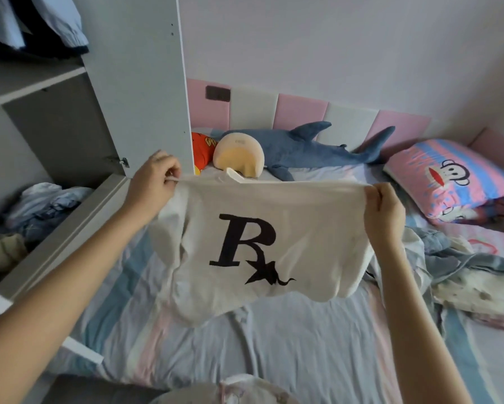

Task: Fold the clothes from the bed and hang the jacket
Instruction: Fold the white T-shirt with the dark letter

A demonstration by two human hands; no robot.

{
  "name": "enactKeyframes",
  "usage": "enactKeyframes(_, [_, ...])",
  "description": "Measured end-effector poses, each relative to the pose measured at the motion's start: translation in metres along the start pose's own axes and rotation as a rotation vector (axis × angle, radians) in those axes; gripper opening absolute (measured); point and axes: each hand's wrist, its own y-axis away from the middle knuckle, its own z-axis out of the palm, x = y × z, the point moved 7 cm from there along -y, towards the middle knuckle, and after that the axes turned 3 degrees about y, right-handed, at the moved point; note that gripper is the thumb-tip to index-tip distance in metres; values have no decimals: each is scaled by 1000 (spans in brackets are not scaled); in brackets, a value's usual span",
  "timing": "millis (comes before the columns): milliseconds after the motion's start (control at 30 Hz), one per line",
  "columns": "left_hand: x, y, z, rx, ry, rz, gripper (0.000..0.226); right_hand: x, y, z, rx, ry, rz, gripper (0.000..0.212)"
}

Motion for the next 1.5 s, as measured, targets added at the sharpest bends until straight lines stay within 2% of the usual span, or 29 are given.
enactKeyframes(100, [-26,27,43,-207,61,-184,21,19,21,45,-516,42,46,21])
enactKeyframes(167, [-34,45,71,-326,148,-293,26,36,53,66,-890,96,156,19])
enactKeyframes(200, [-36,56,89,-421,216,-370,23,47,71,72,-1069,170,184,19])
enactKeyframes(233, [-33,67,105,-567,300,-442,13,51,85,77,-1238,274,125,22])
enactKeyframes(267, [-24,79,122,-760,384,-486,17,56,96,79,-1378,383,60,25])
enactKeyframes(333, [0,103,143,-1135,441,-461,44,67,114,74,-1603,527,42,29])
enactKeyframes(400, [14,109,143,-1318,366,-380,40,90,118,65,-1706,643,107,31])
enactKeyframes(433, [14,104,139,-1320,348,-354,29,103,114,60,-1713,718,132,35])
enactKeyframes(500, [-1,100,133,-1326,359,-419,10,133,103,50,-1663,844,209,48])
enactKeyframes(567, [-17,111,137,-1344,313,-496,20,160,87,45,-1504,905,284,55])
enactKeyframes(634, [-32,123,148,-1306,109,-444,15,171,76,49,-1327,898,269,50])
enactKeyframes(700, [-50,109,162,-1109,-29,-379,15,172,61,59,-1106,887,171,44])
enactKeyframes(800, [-61,43,155,-742,-84,-356,24,153,15,48,-694,733,215,32])
enactKeyframes(834, [-61,23,148,-643,-102,-357,25,146,4,46,-610,664,251,28])
enactKeyframes(967, [-29,-112,85,-180,-126,-341,14,77,-100,13,-201,318,309,21])
enactKeyframes(1067, [-1,-180,40,65,-137,-297,11,29,-154,-15,28,143,288,23])
enactKeyframes(1200, [24,-213,10,219,-103,-253,15,-3,-180,-35,142,-33,246,26])
enactKeyframes(1334, [22,-198,23,182,-120,-211,21,20,-173,-21,144,-150,270,24])
enactKeyframes(1400, [10,-175,43,108,-134,-209,21,43,-157,-8,94,-62,245,22])
enactKeyframes(1500, [-27,-124,101,-92,-152,-213,22,94,-120,37,-134,300,179,21])
